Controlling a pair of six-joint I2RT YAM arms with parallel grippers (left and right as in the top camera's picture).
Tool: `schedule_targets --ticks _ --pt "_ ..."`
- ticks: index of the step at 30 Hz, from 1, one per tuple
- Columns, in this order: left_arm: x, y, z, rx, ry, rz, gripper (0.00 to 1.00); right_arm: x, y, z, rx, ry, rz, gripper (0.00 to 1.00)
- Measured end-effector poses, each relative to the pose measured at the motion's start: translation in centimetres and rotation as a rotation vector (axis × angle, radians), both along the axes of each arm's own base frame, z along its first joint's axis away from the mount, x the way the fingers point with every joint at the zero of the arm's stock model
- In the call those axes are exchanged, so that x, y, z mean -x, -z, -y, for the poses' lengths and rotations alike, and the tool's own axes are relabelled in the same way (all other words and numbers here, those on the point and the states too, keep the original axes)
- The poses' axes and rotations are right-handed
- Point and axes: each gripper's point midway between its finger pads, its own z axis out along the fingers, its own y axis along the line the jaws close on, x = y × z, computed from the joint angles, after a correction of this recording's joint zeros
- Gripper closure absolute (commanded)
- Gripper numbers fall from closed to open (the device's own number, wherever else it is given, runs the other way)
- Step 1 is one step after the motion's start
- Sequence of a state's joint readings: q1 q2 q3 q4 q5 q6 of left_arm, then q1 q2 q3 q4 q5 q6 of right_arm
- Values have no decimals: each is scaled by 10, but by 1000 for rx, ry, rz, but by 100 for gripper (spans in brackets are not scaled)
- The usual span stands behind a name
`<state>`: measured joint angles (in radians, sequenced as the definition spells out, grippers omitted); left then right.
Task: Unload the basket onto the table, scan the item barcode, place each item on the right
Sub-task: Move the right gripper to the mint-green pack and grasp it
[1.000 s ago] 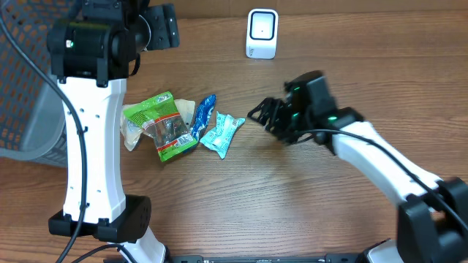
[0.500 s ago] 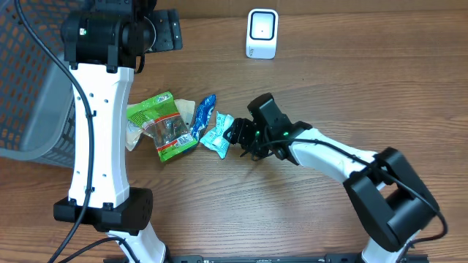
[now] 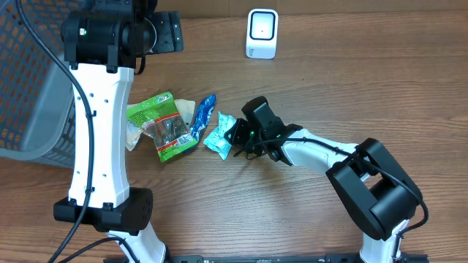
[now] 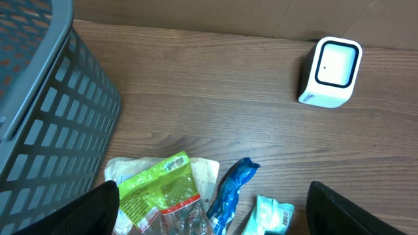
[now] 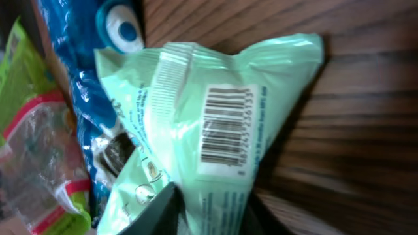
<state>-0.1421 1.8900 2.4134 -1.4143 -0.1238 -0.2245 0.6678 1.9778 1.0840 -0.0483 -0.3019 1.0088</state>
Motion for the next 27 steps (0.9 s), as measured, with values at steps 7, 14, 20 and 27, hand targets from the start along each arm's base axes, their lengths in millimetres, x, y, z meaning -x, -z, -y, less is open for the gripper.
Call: schedule_targets --ticks 7,14,20,27 --pt "0 0 0 0 0 -2 18 2 -3 0 27 -46 8 87" --pt "1 1 1 6 4 -5 18 23 -19 25 254 -267 -23 87" --pt "1 1 3 12 10 -6 18 20 -54 57 513 -526 90 81" --pt "2 2 3 12 10 -10 18 -6 -62 84 732 -662 266 86"
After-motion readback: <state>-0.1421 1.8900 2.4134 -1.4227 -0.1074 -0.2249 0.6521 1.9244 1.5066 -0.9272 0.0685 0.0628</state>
